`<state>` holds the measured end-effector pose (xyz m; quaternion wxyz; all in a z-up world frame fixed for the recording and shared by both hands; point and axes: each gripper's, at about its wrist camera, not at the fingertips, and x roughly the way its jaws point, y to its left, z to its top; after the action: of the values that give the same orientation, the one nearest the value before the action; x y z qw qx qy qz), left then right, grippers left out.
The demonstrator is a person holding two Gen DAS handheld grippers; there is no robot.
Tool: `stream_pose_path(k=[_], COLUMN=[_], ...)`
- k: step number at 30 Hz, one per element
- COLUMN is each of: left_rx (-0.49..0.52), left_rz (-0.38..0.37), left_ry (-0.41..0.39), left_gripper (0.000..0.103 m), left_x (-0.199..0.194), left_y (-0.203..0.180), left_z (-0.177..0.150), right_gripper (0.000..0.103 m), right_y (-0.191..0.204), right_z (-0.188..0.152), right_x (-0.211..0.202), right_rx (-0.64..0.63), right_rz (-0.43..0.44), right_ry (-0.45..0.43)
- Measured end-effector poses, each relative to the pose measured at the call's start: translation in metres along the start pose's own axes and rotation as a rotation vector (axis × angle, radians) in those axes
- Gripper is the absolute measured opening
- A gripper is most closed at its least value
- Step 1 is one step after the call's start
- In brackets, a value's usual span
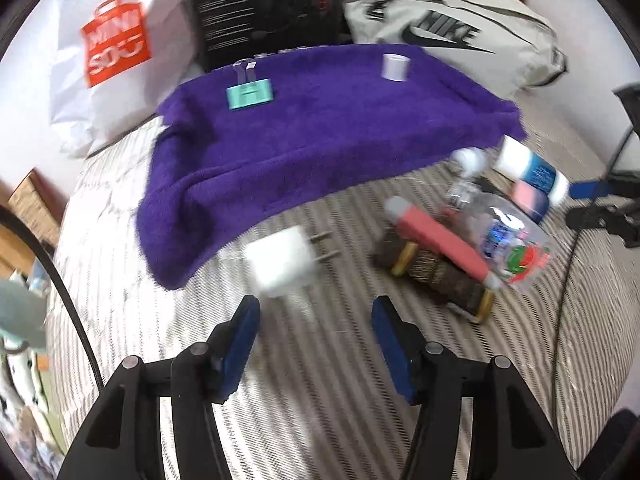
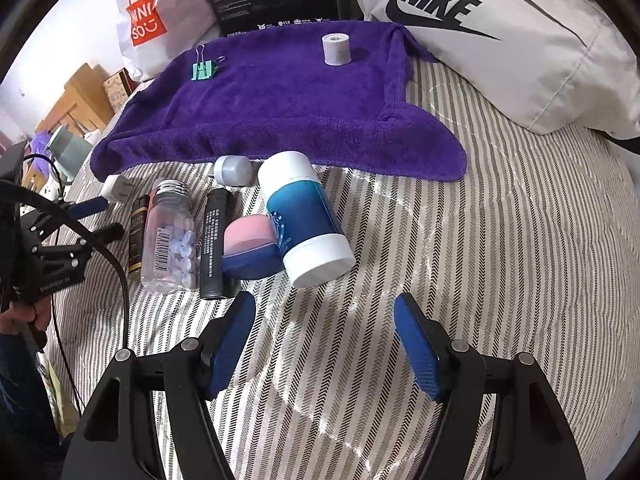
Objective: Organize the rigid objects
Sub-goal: 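Lower the left tool onto the white charger plug and close on it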
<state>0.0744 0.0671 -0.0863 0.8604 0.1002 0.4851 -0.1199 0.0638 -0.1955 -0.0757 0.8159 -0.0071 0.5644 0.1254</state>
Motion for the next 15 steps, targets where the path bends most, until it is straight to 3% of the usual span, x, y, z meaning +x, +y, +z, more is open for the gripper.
stream_pose_path(k=[5, 8, 12, 15], left_rx=[-0.103, -0.1, -0.108, -0.141], left_rz=[0.001, -0.01, 0.055, 0.058], left_ry=[-0.011, -0.016, -0.011, -0.014], left_gripper=[0.056, 0.057, 0.062, 0.063], left_x=[0.007, 0.013, 0.021, 0.023], left_y=[0.014, 0.005, -0.003, 0.0], left_z=[0.013, 0.021, 0.026, 0.025], right_gripper=[0.071, 0.071, 0.071, 0.071], right_y=[0.004, 0.007, 0.007, 0.004], right_z=[-0.001, -0.001, -0.001, 0.0], right_x=[0.002, 0.003, 0.004, 0.002], right_rx=[-0.014, -0.024, -0.027, -0.016], right_rz=[0.011, 0.02, 0.022, 0.024], right_ry=[0.006, 0.009, 0.008, -0.006])
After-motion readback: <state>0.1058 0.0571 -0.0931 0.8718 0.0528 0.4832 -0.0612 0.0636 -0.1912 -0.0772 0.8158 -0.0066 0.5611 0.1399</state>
